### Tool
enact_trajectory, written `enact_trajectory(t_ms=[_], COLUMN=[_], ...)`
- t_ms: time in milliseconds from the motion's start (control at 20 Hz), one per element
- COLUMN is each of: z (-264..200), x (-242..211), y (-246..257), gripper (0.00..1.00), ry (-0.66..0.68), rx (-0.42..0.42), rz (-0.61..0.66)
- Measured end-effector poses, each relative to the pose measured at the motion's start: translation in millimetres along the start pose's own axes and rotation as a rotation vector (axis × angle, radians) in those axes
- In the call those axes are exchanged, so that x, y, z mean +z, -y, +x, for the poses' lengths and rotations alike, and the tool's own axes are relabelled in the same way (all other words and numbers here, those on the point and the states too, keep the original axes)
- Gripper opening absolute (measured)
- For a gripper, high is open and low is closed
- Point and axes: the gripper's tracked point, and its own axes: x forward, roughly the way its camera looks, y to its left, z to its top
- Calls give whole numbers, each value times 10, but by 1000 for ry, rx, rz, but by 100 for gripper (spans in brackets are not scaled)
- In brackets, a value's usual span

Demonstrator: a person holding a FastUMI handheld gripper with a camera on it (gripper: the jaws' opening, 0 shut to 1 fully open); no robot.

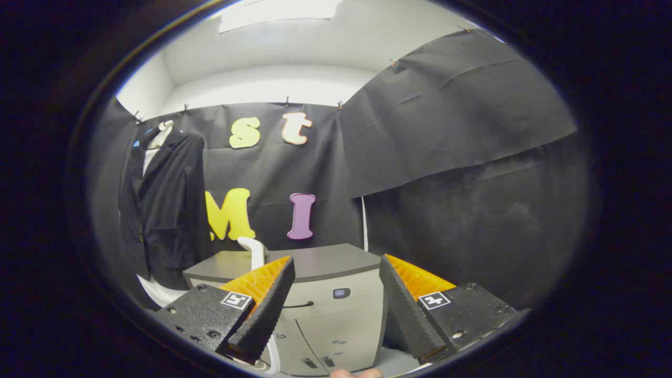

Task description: Iron the clothes twice with a garment steamer, once on the left side and once on the right side.

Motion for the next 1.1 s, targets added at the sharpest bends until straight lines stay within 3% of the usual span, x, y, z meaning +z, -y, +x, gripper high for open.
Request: enact_trajectory(t_ms=[600, 1100], z=[128, 606], x=[76, 83], y=[-178, -732], gripper=[100, 100], ry=[-56, -238], rx=[87, 184], rz=[15, 28])
